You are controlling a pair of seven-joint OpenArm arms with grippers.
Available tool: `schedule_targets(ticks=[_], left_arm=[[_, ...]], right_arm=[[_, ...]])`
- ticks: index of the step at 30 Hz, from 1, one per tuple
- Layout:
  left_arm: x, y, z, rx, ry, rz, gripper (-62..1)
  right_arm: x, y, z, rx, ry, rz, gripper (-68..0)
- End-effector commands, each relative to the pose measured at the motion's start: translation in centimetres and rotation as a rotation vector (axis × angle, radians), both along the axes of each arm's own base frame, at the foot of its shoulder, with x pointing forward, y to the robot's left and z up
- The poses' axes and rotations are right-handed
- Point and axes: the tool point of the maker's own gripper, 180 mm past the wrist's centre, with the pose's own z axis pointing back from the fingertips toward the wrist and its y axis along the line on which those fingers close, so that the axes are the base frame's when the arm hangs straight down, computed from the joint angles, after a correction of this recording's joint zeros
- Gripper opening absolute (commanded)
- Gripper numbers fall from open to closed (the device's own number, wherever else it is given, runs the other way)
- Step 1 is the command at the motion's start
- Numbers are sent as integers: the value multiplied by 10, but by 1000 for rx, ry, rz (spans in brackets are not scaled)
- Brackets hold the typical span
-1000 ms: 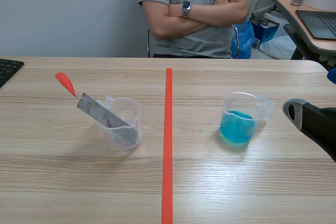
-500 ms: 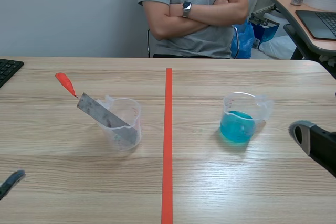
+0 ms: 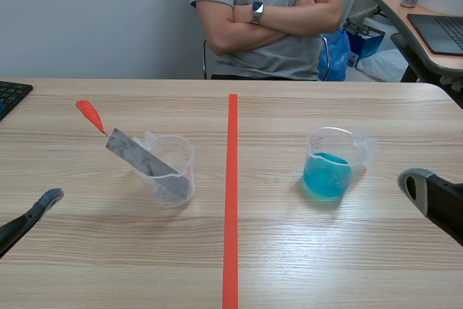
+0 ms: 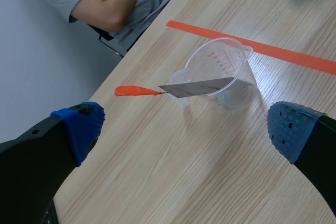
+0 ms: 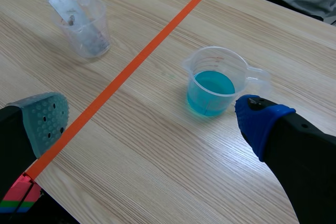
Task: Do the redox reaction experiment.
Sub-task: 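Return to the home posture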
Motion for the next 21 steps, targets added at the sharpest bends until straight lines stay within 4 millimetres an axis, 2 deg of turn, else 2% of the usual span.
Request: schedule_targets(ticks=[1,21], left_arm=[[3,-5,9,-24,-28,-8,14],[6,-6,12,-27,-45,-9,14]], right_arm=[[4,1,9,9,-34,1,4],[4,1,9,9,-34,1,4]])
